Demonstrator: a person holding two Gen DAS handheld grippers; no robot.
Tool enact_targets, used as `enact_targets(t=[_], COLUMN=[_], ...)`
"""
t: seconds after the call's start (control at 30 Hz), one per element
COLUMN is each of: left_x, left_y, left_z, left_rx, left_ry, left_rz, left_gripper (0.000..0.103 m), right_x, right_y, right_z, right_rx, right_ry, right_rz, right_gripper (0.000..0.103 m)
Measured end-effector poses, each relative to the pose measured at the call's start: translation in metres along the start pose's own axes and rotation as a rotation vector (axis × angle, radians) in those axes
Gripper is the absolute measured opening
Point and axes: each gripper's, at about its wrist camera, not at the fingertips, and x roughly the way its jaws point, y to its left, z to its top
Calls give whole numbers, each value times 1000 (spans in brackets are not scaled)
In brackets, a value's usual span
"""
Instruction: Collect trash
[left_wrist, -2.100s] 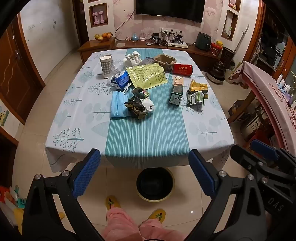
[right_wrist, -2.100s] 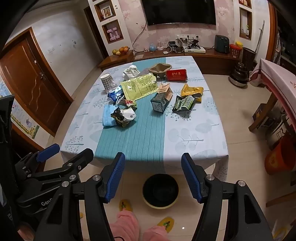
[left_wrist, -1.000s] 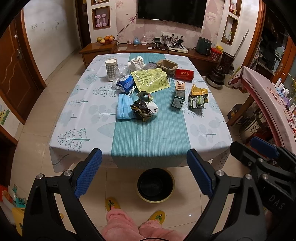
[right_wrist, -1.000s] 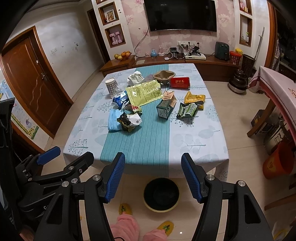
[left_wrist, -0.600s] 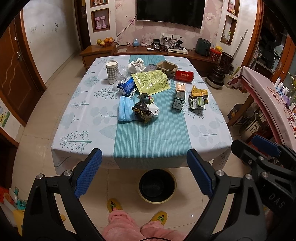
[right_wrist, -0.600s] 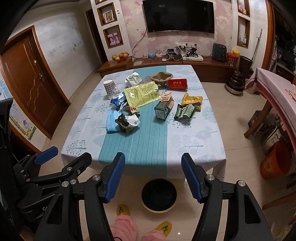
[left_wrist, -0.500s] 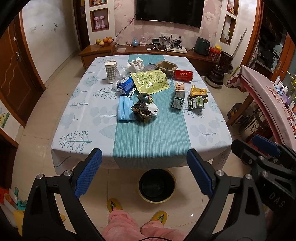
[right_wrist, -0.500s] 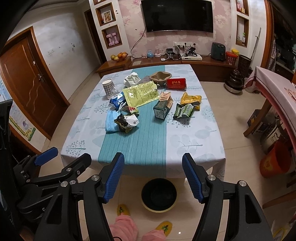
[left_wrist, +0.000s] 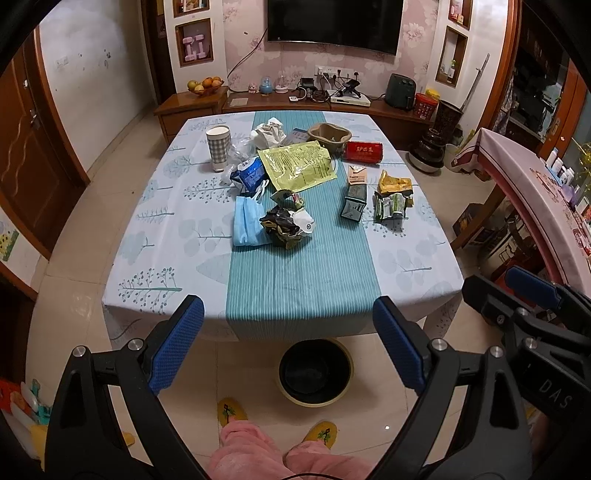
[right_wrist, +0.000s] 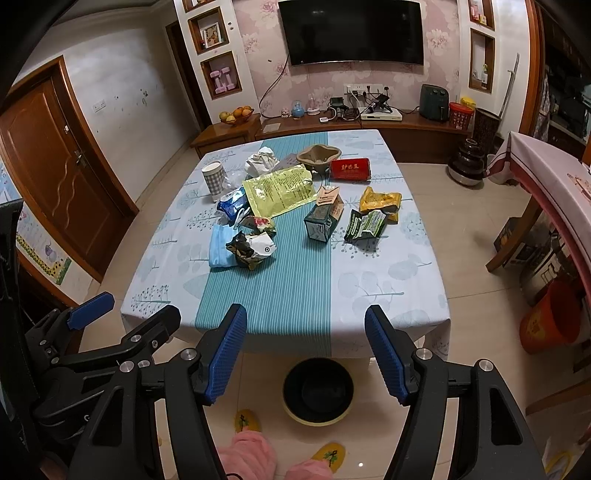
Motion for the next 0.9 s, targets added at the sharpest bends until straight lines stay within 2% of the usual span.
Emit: enact_targets(t=[0.6, 0.9], left_x=[4, 8], left_y=[1, 0], left_z=[19, 29], left_rx=[6, 1], left_ry=[-6, -4], left_rz=[15, 27], left_gripper=[91, 91], right_x=[-1, 0], right_y=[-3, -4], right_z=[8, 31], right_rx=[-6, -3], right_ry=[-16, -30], right_rz=[8, 47], right_gripper=[67, 67])
